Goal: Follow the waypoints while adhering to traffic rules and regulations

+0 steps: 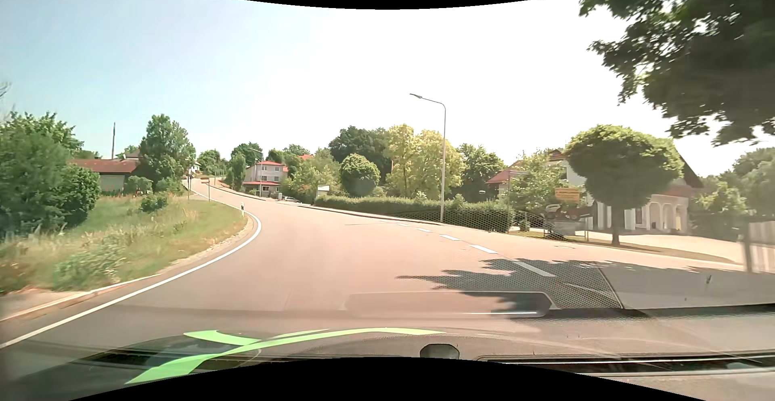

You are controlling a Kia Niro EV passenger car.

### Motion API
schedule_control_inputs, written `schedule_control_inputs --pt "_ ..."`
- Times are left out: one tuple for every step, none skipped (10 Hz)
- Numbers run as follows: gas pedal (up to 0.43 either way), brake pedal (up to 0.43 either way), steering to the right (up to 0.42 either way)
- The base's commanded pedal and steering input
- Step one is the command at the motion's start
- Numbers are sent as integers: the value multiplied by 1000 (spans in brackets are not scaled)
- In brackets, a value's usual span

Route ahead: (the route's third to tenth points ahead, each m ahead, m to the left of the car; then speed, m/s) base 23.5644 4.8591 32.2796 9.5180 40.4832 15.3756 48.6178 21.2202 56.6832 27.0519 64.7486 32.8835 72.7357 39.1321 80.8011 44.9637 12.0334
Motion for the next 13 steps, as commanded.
schedule_control_inputs --pt "197 0 -74" --pt "197 0 -75" --pt "197 0 -77" --pt "197 0 -81" --pt "197 0 -86" --pt "197 0 -87" --pt "209 0 -86" --pt "209 0 -86" --pt "209 0 -86" --pt "209 0 -86" --pt "220 0 -83" --pt "220 0 -82" --pt "220 0 -82"
